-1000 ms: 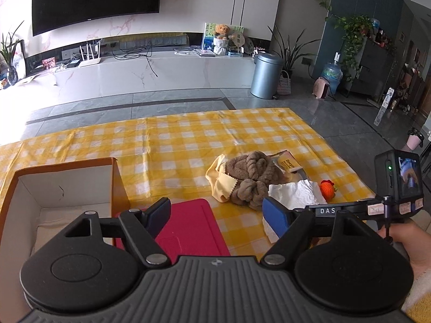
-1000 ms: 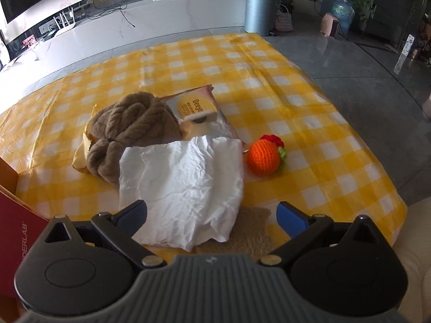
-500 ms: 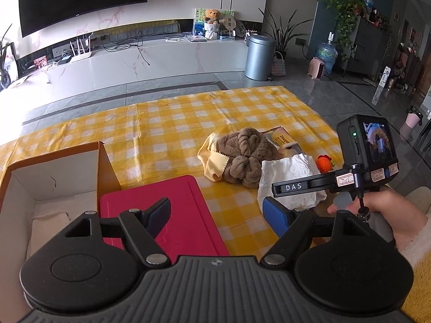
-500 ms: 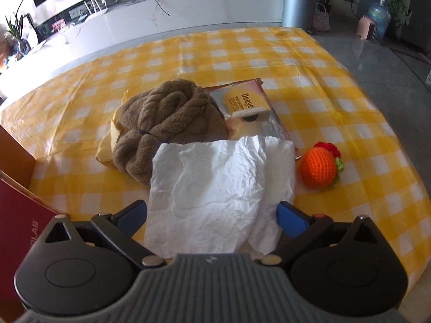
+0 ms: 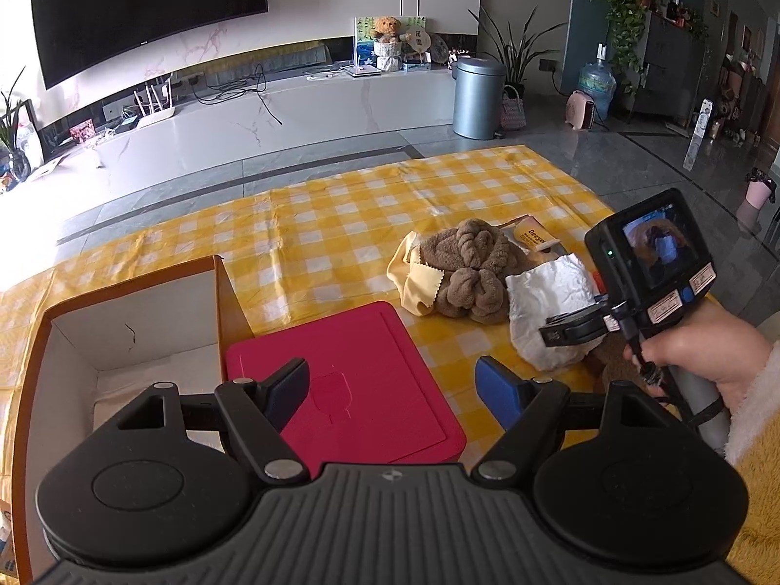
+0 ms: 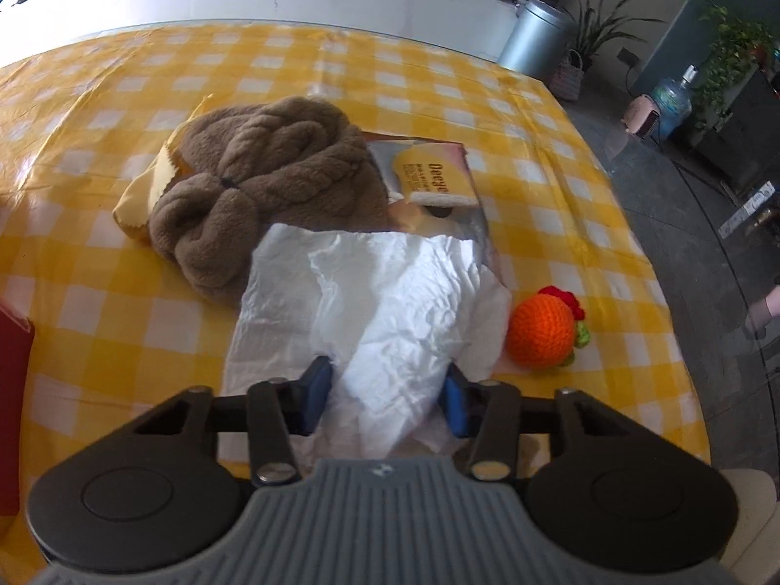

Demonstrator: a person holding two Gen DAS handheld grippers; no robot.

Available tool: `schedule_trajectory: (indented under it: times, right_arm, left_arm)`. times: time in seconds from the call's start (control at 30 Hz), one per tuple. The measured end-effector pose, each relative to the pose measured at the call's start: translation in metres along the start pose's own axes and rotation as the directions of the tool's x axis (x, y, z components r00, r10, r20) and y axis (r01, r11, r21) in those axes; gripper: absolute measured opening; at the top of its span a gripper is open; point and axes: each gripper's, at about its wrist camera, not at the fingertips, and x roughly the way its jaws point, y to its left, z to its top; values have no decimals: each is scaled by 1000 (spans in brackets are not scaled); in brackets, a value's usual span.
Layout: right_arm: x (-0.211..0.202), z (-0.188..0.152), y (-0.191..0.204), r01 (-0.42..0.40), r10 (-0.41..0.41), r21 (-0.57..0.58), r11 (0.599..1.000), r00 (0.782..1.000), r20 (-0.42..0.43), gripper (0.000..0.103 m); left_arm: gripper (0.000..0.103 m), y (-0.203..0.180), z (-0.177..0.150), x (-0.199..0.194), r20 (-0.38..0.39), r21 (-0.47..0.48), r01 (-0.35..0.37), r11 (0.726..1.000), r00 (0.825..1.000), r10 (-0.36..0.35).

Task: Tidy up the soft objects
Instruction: 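Lift the crumpled white cloth with the right tool and carry it up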

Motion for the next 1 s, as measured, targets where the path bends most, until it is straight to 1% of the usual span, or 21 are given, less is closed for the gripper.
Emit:
schedule_trajectory:
  times: [0.03,0.1,0.17,0.23,0.33,0.4,0.5,0.53,0.6,0.67,0.73,0.8,0.87,0.9,0.97,1.0]
  right_arm:
    - [-1,0,-3,-2,2,9,1000,1000,0,35]
    - [-5,-2,-7,-17,17,19,1000,1000,-2,25]
    - [-13,-4,-13,-33,33,43,999,999,16,22]
    - [-24,-5,-21,-57,53,76,996,998,44,22]
    - [-46,-8,-34,-82,67,128,988,991,112,22]
    - [-62,-11,-44,-114,84,173,978,981,172,22]
    - [-76,-14,-60,-232,163,245,941,949,270,22]
    - [-77,-15,-65,-279,196,269,922,935,297,22]
    - [-78,-16,-73,-327,222,314,891,918,328,22]
    - [-81,-16,-76,-319,202,332,888,918,341,22]
    - [-86,-18,-82,-292,162,353,889,921,353,22]
    - [-92,-23,-93,-297,144,387,873,914,379,22]
    - [-97,-29,-105,-327,146,415,849,900,411,22]
    - [-98,-32,-110,-342,147,428,837,893,425,23]
    - [-100,-40,-124,-386,153,470,794,875,460,23]
    - [-100,-44,-130,-397,149,491,775,870,469,23]
  left_arm:
    - [91,0,0,-1,3,7,-7,1000,1000,7]
    - [91,1,0,-2,6,13,-14,1000,1000,14]
    - [91,1,1,-4,5,12,-10,1000,1000,10]
    - [91,2,2,-4,0,1,-6,1000,1000,6]
    - [91,1,3,-3,-11,-8,9,1000,1000,-9]
    - [91,-2,4,0,-20,-7,21,1000,1000,-22]
    - [91,-9,5,5,-29,5,35,999,999,-35]
    - [91,-12,6,7,-30,10,40,999,999,-40]
    - [91,-21,8,12,-37,21,52,998,998,-51]
    - [91,-32,11,18,-47,35,76,996,996,-75]
    - [91,-44,14,24,-61,47,108,993,993,-105]
    - [91,-57,15,31,-67,29,130,991,990,-128]
    - [91,-68,14,37,-76,-9,154,988,985,-155]
    - [91,-74,13,41,-89,-19,179,984,980,-180]
    - [91,-88,10,50,-113,-24,240,970,964,-241]
    - [91,-94,9,54,-120,-25,260,965,958,-261]
